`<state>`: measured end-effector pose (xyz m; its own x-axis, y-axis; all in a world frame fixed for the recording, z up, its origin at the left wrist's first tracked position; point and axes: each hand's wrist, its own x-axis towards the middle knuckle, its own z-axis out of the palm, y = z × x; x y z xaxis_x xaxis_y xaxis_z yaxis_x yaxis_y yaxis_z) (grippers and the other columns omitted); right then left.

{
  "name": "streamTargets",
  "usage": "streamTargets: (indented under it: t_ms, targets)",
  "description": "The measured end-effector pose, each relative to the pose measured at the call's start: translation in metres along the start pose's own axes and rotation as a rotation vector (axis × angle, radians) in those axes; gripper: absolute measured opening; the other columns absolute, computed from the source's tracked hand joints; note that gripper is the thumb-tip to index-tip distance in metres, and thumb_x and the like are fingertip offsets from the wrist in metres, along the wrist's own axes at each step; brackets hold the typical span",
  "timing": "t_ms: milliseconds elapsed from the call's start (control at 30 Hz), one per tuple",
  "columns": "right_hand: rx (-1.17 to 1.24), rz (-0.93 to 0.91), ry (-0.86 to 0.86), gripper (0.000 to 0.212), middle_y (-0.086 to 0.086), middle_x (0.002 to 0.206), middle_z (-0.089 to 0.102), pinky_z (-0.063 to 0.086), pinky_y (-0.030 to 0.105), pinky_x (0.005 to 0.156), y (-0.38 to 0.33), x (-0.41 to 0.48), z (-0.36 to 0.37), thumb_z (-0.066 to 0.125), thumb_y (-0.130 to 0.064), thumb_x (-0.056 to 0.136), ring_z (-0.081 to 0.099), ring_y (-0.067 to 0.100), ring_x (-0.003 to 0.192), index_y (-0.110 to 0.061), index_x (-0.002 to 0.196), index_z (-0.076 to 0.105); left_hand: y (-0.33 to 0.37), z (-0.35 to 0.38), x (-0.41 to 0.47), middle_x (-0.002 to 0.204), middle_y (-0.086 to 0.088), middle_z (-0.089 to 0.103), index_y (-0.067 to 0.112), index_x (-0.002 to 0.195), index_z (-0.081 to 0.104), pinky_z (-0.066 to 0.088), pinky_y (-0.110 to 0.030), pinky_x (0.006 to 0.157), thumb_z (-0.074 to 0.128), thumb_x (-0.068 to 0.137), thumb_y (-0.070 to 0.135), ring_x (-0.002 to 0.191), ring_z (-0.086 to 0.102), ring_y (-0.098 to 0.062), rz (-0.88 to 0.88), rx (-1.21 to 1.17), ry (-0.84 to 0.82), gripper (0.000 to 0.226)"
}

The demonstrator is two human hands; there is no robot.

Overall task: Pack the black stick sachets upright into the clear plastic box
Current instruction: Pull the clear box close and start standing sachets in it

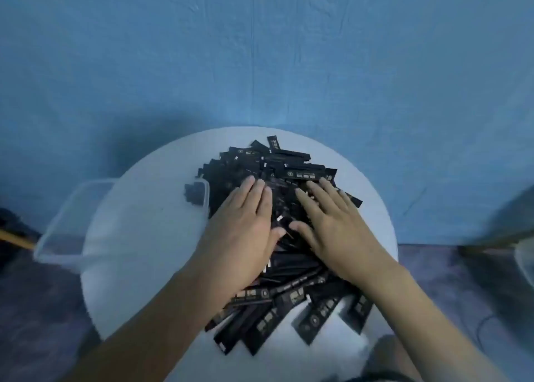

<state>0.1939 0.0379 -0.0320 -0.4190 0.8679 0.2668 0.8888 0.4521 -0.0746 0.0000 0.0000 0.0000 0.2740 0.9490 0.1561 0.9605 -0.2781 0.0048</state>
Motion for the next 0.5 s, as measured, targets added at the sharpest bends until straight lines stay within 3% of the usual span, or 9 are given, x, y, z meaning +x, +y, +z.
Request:
streamTargets:
  t_ms: [167, 233, 367, 500]
  targets:
    - [0.025, 0.028, -0.061, 0.069, 0.009, 0.158, 0.038, 0.029, 0.049, 0.12, -0.012, -0.047, 0.007, 0.023, -0.057, 0.1, 0.023, 0.03, 0.152, -0.015, 0.153, 0.038, 0.019, 0.017, -0.052, 0.168, 0.0, 0.022, 0.013, 0.161, 0.02, 0.002, -0.023, 0.115, 0.034, 0.107, 0.042, 0.156, 0.009, -0.016, 0.06, -0.149, 0.076, 0.062]
    - [0.03, 0.013, -0.079, 0.066, 0.008, 0.157, 0.038, 0.024, 0.045, 0.123, -0.016, -0.064, 0.01, 0.028, -0.054, 0.1, 0.023, 0.03, 0.152, -0.016, 0.154, 0.037, 0.019, 0.03, -0.068, 0.166, 0.003, 0.026, 0.016, 0.16, 0.024, 0.013, -0.024, 0.117, 0.036, 0.107, 0.041, 0.156, 0.013, -0.014, 0.057, -0.19, 0.071, 0.06]
    - [0.069, 0.022, -0.07, 0.053, 0.009, 0.153, 0.044, 0.03, 0.046, 0.121, -0.022, -0.078, 0.014, 0.048, -0.044, 0.102, 0.028, 0.031, 0.15, -0.016, 0.147, 0.048, 0.012, 0.053, -0.087, 0.154, 0.003, 0.048, 0.016, 0.15, 0.047, 0.045, -0.033, 0.107, 0.042, 0.102, 0.04, 0.148, 0.036, -0.017, 0.027, -0.195, 0.077, 0.054]
    - [0.065, -0.045, -0.045, 0.042, 0.007, 0.146, 0.052, 0.038, 0.047, 0.115, -0.026, -0.074, 0.017, 0.058, -0.037, 0.099, 0.036, 0.031, 0.146, -0.018, 0.137, 0.061, 0.006, 0.073, -0.093, 0.146, 0.002, 0.055, 0.016, 0.141, 0.058, 0.053, -0.034, 0.097, 0.051, 0.099, 0.036, 0.139, 0.048, -0.018, 0.049, -0.249, 0.195, 0.047]
